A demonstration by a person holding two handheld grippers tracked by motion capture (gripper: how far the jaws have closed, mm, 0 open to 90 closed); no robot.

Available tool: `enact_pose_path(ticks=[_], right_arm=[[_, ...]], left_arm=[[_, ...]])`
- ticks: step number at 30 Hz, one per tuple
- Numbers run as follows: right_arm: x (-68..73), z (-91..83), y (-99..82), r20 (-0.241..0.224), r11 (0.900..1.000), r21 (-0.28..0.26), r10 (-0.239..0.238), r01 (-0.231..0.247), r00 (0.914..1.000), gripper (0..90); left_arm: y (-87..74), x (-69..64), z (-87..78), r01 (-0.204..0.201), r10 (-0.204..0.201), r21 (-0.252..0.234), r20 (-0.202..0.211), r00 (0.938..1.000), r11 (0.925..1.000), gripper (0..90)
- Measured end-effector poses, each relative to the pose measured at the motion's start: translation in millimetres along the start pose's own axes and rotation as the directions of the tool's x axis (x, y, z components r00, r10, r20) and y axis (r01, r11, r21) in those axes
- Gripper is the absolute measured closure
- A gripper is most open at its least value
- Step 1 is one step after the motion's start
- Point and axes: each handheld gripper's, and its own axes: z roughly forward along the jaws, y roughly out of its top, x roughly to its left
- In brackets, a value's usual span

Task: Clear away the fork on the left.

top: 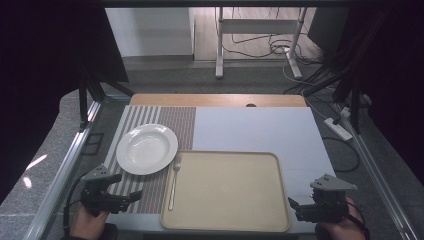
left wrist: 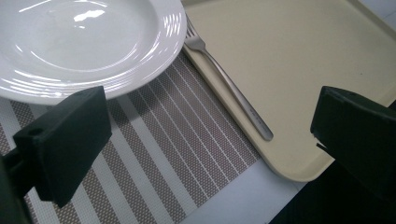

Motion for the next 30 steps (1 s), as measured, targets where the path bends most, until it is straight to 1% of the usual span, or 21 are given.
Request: enact_pose_path(ticks=[5,8,16,24,30], right_arm=[[0.1,0.1,0.0,0.002,1.0000,0.001,-0.001,0.001,1.0000,0.3],[0.0,0.1,0.0,0.002,1.0000,0.001,0.000,0.000,1.0000,0.3],[0.0,0.1,0.0,0.002,1.0000,-0.001,0.004,-0.004,1.0000,0.3],[0.5,0.3,0.2,0.006,1.0000,0.000,0.001,-0.001,1.0000,0.3],[0.7,0.5,0.3,0.006,1.0000,0.002,0.000,0.000,1.0000,0.3]], left_arm=[[-4.3,0.7,-5.2,0.013,-0.013,-0.015,0.003,0.9999,0.9998,0.0],[-6.1,0.4,-7.4,0.016,-0.016,-0.016,-0.003,0.9999,0.9997,0.0],[-10.4,-0.8,-12.8,0.010,-0.011,-0.023,-0.025,0.9996,0.9997,0.0],[-14.6,-1.6,-17.5,0.007,-0.008,-0.027,-0.032,0.9995,0.9996,0.0],[-16.0,-3.6,-18.4,-0.008,0.007,-0.024,-0.034,0.9994,0.9997,0.0]])
